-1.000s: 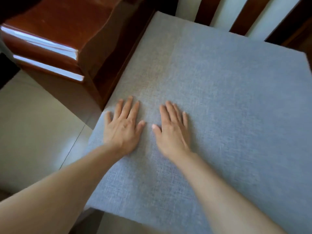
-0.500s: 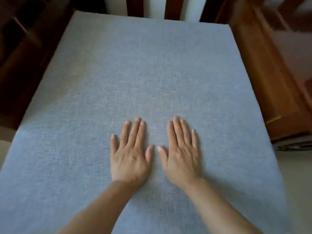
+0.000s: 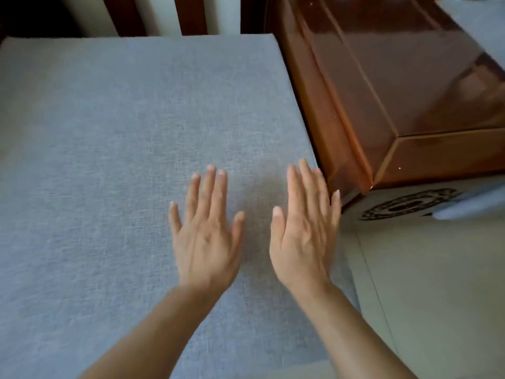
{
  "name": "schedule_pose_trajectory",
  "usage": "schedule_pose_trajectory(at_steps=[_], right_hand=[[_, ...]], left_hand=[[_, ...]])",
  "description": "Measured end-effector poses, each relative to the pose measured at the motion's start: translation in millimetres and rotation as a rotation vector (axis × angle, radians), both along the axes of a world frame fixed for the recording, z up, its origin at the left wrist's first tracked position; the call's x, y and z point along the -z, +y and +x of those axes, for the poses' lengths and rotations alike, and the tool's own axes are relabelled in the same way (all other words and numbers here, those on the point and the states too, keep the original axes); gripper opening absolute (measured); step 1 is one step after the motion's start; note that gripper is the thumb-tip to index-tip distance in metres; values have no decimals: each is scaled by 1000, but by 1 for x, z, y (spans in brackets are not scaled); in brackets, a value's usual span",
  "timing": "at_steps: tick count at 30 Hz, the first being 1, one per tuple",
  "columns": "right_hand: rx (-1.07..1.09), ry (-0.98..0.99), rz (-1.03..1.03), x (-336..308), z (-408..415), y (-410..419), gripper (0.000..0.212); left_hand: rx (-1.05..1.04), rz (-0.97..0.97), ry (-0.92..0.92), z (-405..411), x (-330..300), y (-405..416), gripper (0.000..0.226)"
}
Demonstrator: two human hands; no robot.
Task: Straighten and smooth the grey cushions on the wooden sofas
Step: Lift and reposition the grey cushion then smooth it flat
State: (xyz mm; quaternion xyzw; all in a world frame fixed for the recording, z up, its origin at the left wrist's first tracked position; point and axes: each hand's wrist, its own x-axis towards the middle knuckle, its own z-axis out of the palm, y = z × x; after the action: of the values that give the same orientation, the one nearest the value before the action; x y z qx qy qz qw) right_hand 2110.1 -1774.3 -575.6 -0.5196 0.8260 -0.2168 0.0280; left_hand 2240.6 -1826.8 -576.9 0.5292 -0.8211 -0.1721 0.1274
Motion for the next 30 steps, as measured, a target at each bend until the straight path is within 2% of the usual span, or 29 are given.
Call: schedule_pose_trajectory(at_steps=[3, 8, 13, 20, 30], right_hand=[[-87, 43, 273, 33, -15, 22, 74], [-212, -36, 391, 11, -27, 31, 68], [-198, -132, 566, -26, -12, 74, 71], [-142, -87, 545, -86, 13, 124, 73], [-256, -10, 612, -141, 39, 102, 70]], left_hand=[[120, 70, -227, -24, 25, 17, 68], [219, 191, -374, -9, 7, 8, 70], [232, 349, -386, 14, -36, 59, 70], [191, 440, -345, 43, -88, 112, 66], [154, 473, -292, 67, -142, 108, 77]])
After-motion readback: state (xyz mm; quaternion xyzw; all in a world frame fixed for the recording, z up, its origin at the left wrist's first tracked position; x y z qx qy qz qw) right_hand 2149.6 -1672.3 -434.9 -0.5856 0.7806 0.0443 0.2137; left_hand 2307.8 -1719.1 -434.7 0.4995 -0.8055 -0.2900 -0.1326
